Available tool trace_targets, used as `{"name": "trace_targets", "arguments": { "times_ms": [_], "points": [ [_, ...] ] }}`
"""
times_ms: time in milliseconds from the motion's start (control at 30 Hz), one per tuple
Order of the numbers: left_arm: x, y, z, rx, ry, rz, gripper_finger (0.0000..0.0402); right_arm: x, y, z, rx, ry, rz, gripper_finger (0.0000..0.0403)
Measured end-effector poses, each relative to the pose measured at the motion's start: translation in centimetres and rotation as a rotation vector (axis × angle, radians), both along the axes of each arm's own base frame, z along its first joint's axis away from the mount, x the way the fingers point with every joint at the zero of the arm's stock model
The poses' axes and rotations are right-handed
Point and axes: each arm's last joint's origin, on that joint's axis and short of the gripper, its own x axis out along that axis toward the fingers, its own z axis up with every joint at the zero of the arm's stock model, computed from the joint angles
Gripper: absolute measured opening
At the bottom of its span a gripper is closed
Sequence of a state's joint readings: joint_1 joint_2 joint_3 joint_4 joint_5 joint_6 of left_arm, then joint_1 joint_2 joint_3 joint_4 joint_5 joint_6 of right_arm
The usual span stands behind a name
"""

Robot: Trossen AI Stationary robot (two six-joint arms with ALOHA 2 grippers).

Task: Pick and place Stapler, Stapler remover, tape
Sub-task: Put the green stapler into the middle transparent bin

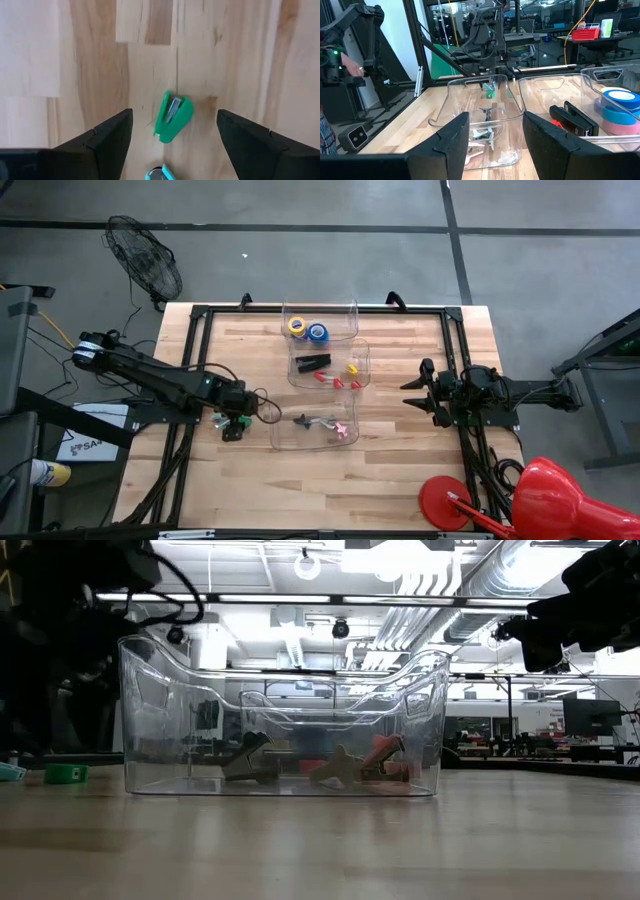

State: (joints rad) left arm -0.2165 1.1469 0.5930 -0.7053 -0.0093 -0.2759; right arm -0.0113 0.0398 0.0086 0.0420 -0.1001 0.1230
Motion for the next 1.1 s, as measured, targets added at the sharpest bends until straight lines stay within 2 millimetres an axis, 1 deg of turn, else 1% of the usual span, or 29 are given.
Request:
{"name": "trace_targets", "arguments": {
  "times_ms": [167,300,400,500,833,933,1100],
  "points": [
    [-0.6,0.1,-1.6,0.0,0.004,-0.019,0.0285,0.0,0.0,0.0,0.0,0.0,0.0,0.0177],
    [-0.9,0.2,-2.4,-0.002,-0.005,-0.024,0.0285,0.0,0.0,0.0,0.0,0.0,0.0,0.0177],
    [-1.1,0.2,-3.0,0.01,-0.014,-0.065,0.0285,0.0,0.0,0.0,0.0,0.0,0.0,0.0177],
    [-1.2,0.3,-3.3,0.028,-0.022,-0.107,0.0285,0.0,0.0,0.0,0.0,0.0,0.0,0.0177],
    [-1.1,0.3,-3.4,0.036,-0.035,-0.111,0.0283,0.0,0.0,0.0,0.0,0.0,0.0,0.0177],
    [-1.1,0.3,-3.4,0.045,-0.039,-0.107,0.0267,0.0,0.0,0.0,0.0,0.0,0.0,0.0177],
    [-1.1,0.3,-3.4,0.05,-0.043,-0.102,0.0216,0.0,0.0,0.0,0.0,0.0,0.0,0.0177]
  ]
}}
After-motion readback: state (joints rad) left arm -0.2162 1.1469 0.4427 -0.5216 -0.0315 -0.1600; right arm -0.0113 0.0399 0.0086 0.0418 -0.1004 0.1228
